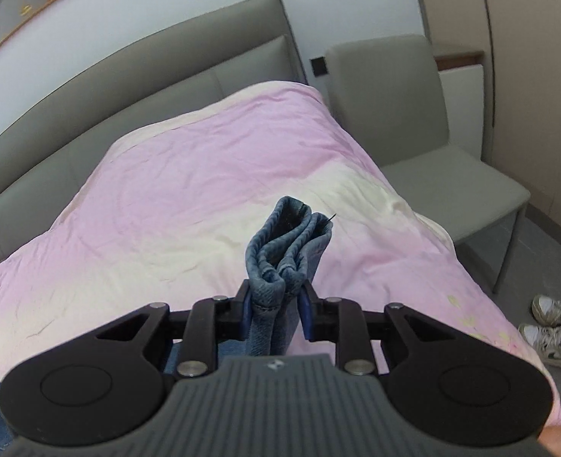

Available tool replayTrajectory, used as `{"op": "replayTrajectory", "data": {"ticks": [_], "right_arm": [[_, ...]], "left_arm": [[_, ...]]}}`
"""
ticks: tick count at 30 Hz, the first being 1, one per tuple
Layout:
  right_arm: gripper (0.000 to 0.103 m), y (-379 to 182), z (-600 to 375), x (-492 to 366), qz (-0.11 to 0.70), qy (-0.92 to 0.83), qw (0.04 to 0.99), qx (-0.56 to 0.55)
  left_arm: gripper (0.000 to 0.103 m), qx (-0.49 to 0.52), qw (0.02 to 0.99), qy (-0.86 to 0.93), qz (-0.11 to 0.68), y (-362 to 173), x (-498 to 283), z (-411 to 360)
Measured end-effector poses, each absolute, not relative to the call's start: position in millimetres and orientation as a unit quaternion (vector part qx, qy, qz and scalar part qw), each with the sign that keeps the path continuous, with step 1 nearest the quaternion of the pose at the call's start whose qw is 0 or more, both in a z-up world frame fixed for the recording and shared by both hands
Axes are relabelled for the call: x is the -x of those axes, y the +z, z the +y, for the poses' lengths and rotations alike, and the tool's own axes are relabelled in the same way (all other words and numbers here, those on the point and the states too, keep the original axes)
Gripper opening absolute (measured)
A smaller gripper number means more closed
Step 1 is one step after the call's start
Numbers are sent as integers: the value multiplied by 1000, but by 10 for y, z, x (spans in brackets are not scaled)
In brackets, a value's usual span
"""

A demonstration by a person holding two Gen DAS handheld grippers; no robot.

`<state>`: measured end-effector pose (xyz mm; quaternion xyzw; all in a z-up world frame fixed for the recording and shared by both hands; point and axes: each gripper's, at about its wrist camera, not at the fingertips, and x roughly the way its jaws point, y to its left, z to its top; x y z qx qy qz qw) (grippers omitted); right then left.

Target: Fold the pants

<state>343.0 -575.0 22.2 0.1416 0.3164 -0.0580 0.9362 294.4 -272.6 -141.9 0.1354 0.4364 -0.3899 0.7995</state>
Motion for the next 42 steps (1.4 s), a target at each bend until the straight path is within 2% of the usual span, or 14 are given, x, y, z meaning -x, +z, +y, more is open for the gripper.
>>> {"op": "replayTrajectory", "data": {"ticks": [7,9,14,18,26,29,31,33,36,38,40,42], "right_arm": [[21,658,-4426,-3423,319,31,947,-39],[21,625,-4011,-3413,326,59,944,-10],[20,282,-3154,-3385,358,119,926,29],[20,-196,-2645,-3353,402,153,902,25],[20,-1229,-2073,-3258,470,177,861,84],[31,-1292,-2052,-3218,487,182,849,100],[50,-1229,-2057,-3179,487,200,846,79],[58,-1180,-2054,-3155,479,205,851,66],[57,-1200,-2091,-3233,472,183,861,47],[52,-1270,-2115,-3332,482,170,859,35],[25,-1394,-2097,-3389,501,165,849,28],[17,-1461,-2093,-3393,503,162,848,28]], "left_arm": [[17,-84,822,-368,427,-758,-2692,-1654],[17,-67,827,-355,431,-563,-2635,-1282],[25,-33,848,-304,434,-229,-2484,-413],[29,-2,860,-266,435,-297,-2419,65],[29,98,851,-226,463,-993,-2509,451],[31,150,841,-223,469,-1191,-2614,627],[38,184,836,-223,465,-1292,-2664,671],[40,217,830,-225,462,-1399,-2707,689],[41,271,815,-221,463,-1494,-2793,715],[41,295,805,-221,465,-1538,-2845,709],[43,306,801,-219,466,-1550,-2893,665],[50,312,798,-218,466,-1573,-2953,618]]}}
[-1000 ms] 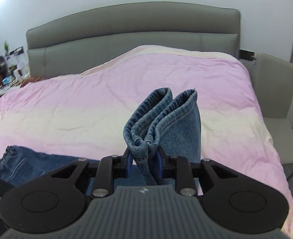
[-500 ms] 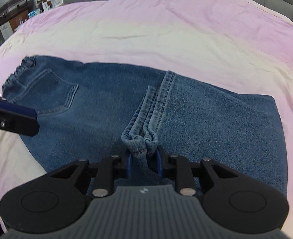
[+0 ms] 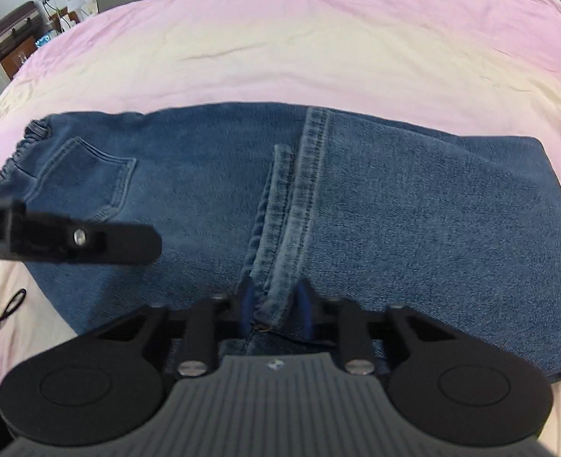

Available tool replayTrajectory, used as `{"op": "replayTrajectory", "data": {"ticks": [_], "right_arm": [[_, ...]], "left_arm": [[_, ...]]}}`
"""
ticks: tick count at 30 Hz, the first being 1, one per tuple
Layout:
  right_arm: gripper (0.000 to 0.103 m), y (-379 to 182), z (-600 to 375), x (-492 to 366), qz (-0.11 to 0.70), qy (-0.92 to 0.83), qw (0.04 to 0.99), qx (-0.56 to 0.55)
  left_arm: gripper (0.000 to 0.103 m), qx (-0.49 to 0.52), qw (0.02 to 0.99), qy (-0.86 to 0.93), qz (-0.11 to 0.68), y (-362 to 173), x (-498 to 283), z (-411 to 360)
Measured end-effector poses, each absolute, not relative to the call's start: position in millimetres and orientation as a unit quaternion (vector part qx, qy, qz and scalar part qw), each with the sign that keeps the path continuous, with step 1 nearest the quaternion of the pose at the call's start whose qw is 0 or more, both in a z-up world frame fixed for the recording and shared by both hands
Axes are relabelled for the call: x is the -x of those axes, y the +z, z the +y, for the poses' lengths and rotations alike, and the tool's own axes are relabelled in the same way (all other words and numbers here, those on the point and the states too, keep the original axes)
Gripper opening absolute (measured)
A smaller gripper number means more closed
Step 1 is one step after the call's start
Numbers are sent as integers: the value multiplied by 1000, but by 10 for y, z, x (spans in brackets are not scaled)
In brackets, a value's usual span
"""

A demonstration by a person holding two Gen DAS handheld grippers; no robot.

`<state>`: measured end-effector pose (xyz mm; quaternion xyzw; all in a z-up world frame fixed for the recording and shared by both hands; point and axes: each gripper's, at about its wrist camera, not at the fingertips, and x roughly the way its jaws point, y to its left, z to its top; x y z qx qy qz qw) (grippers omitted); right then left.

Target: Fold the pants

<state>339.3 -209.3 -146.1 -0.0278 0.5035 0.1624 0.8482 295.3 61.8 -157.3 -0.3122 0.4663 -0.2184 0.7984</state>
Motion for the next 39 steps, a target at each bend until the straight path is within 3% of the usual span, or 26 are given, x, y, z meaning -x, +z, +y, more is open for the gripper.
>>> {"op": "replayTrajectory", "data": {"ticks": [7,14,17,19,22,23,25,30,33,36,39], "right_arm": [[11,-1216,-2337,-3147,481,215,850,-32],[12,-1532,-2328,-3201,499,219,838,-35],[12,-1593,-2366,-3221,496,222,838,-51],[12,-1607,-2389,-3220,493,224,839,-60],[19,-1590,-2422,-3202,482,230,842,-69],[23,-1574,-2448,-3192,479,234,843,-75],[46,-1507,-2550,-3142,462,228,853,-83],[46,-1268,-2969,-3052,419,163,890,-72],[42,-1184,-3253,-3079,411,121,902,-55],[19,-1131,-3560,-3127,417,77,905,-26],[16,-1165,-3748,-3317,418,54,907,-8]], "left_arm": [[74,329,790,-219,469,-1730,-3211,377],[76,279,804,-193,488,-1874,-3409,8],[59,234,820,-186,487,-1921,-3448,-167],[36,211,832,-172,483,-1910,-3443,-240],[23,208,841,-168,471,-1841,-3385,-250],[21,208,845,-172,461,-1791,-3351,-254],[19,189,862,-181,434,-1620,-3281,-305],[19,171,879,-225,384,-1118,-3275,-379],[19,160,871,-220,409,-1138,-3407,-343],[18,165,853,-192,457,-1500,-3564,-216],[19,180,840,-185,477,-1784,-3594,-137]]}}
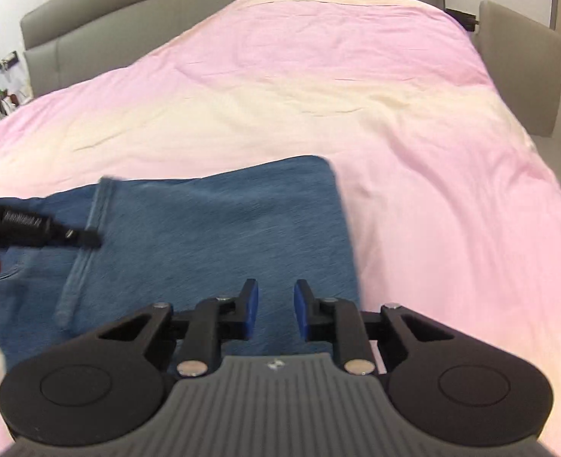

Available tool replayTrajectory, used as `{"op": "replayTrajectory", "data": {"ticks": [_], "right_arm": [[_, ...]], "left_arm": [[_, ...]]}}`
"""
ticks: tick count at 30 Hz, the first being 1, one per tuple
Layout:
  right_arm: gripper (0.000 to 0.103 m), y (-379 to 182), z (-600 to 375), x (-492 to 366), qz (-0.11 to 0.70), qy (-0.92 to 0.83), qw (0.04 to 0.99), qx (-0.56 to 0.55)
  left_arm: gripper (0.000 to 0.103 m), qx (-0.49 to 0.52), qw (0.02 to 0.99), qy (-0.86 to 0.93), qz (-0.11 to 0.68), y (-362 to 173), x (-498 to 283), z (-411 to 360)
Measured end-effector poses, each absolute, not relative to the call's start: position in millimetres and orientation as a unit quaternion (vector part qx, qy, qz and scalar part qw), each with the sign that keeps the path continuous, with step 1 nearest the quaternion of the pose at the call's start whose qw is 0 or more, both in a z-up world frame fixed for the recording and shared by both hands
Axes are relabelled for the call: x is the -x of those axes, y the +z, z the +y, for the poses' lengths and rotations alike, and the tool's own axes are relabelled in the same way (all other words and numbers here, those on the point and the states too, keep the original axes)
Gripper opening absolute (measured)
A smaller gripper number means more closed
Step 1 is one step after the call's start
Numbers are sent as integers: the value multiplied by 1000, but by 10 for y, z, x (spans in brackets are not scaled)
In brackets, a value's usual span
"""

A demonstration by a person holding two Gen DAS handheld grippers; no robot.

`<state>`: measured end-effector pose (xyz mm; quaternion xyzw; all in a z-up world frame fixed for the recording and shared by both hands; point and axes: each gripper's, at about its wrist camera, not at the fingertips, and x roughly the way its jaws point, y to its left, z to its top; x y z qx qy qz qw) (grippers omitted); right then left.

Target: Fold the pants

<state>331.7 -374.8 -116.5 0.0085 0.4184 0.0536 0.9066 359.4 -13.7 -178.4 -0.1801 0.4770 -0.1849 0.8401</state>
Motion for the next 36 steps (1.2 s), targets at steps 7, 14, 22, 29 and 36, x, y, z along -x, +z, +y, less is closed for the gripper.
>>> {"op": "replayTrajectory", "data": {"ticks": [7,14,22,29,36], "right_arm": [[12,-1304,-3955,-4024,414,45,909,8],[8,-1618,-4006,-4851,432,16,902,-14],[9,-1507,-3978,-4802,454,40,890,20],[8,-1401,-4117,-3805,486,103,866,54],[8,-1490,-4161,-3302,470,110,874,61]], "left_arm": [[22,176,835,-184,488,-1912,-3593,-168],[26,173,837,-183,486,-1972,-3681,-297],[27,173,836,-185,486,-1983,-3655,-206],[28,169,838,-180,487,-1969,-3635,-237],[28,141,844,-173,488,-1914,-3648,-327]]}}
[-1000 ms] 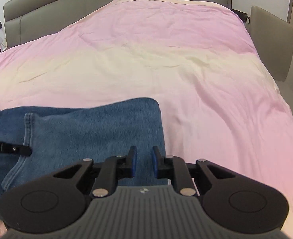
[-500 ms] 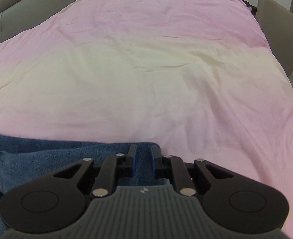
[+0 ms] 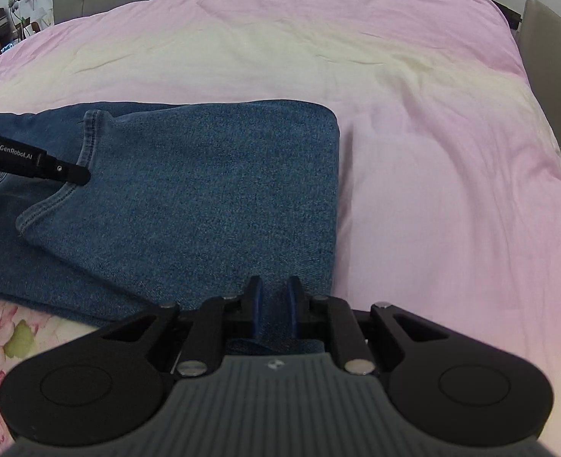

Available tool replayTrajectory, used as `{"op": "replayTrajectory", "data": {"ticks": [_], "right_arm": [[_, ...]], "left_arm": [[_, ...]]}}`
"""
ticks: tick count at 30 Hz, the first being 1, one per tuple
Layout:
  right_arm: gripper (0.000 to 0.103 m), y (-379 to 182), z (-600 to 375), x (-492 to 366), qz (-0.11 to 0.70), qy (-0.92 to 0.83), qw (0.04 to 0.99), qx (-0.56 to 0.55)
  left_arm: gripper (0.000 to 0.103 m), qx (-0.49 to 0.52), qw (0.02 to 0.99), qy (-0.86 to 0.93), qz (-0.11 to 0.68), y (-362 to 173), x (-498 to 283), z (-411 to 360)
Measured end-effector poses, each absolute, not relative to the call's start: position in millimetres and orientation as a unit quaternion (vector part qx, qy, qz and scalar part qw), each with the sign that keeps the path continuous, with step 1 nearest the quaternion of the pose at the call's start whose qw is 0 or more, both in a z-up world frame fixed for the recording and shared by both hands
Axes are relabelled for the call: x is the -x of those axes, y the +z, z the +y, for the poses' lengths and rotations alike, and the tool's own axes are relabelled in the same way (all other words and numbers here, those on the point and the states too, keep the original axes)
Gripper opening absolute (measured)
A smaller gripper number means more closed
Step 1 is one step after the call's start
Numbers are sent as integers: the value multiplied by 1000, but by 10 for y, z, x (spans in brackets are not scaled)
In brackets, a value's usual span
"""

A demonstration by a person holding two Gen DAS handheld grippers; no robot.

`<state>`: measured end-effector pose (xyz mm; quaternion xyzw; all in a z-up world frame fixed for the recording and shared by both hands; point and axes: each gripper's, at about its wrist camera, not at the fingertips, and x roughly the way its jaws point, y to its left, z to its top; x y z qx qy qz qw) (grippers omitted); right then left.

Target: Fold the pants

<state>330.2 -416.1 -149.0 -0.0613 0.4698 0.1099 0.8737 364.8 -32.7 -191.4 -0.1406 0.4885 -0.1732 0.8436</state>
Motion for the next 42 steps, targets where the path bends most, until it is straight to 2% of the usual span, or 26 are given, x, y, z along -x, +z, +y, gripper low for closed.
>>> {"op": "replayTrajectory", "data": {"ticks": [6,11,13,18,20,23,26,30,33,37,42], "right_arm": [[8,-1700,-4050,-3217,458,111,877,91],[8,-1614,-3994,-3294,471,104,871,97],[9,-1538,-3942,-3325,477,106,865,115],[10,-1298,-3747,-3336,463,139,860,164],[12,-1183,-3607,-3334,453,167,856,183],[25,-1057,-3331,-3344,433,209,847,226],[29,-1009,-3041,-3374,418,254,832,262],[47,-1033,-2670,-3390,397,320,801,314],[54,-1128,-2422,-3410,375,355,772,371],[54,-1236,-2216,-3565,375,382,741,406],[54,-1329,-1960,-3793,372,414,713,426]], "left_arm": [[28,123,848,-172,486,-1926,-3652,-384],[30,123,850,-162,486,-1853,-3606,-396],[35,113,852,-158,486,-1768,-3549,-361],[35,91,867,-145,469,-1481,-3229,-106],[38,83,871,-141,463,-1348,-3094,46],[42,66,878,-122,458,-1153,-2890,289],[52,60,887,-103,446,-998,-2677,569],[62,83,891,-62,442,-937,-2452,1063],[72,126,892,-16,434,-994,-2335,1423],[78,194,885,54,420,-1155,-2234,1929],[79,283,864,113,402,-1403,-2212,2401]]}}
